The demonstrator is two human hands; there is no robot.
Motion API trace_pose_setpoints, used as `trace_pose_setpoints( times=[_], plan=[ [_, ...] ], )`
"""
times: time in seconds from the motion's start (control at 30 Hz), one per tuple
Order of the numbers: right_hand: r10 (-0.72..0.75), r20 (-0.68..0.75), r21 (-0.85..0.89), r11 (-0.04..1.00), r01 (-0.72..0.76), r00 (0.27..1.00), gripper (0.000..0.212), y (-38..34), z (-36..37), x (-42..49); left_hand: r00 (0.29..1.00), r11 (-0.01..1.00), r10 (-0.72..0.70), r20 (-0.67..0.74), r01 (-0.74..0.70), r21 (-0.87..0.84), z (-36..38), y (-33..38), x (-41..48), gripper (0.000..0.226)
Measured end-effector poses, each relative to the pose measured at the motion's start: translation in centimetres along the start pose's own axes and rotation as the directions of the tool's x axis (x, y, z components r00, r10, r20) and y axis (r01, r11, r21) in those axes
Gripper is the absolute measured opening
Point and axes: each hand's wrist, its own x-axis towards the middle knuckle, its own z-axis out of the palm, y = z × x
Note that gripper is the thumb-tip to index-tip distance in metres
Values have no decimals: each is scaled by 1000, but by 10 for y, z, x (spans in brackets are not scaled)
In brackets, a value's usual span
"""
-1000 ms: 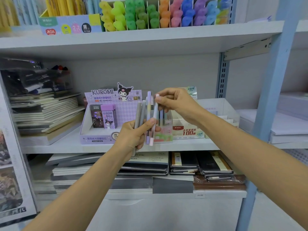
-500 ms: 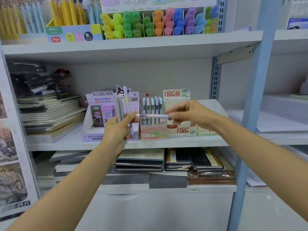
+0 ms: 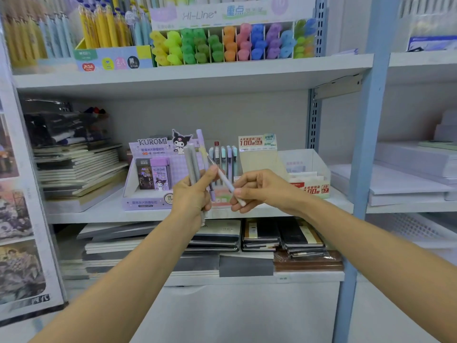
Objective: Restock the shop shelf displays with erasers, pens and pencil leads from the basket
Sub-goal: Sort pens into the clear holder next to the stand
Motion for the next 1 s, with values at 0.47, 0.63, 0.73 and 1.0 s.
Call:
trace_pose_setpoints(
  times=[0.47,0.63,0.73,1.0],
  plan=[
    [-129,-154,82,986,143,980,22,-31,-1,31,980,995,-20,198,-1,101,0,-3,1,28],
    [-208,-455,78,959,271,866,12,-49,-28,41,990,995,19,139,-33,98,-12,1,15,35],
    [-289,-596,-64,947,314,749,13,-60,-52,48,990,988,43,137,-62,139,-21,2,25,28],
    [-355,-548,-396,908,140,757,9,-17,-47,76,984,981,79,158,-105,162,-27,-11,37,17]
  ],
)
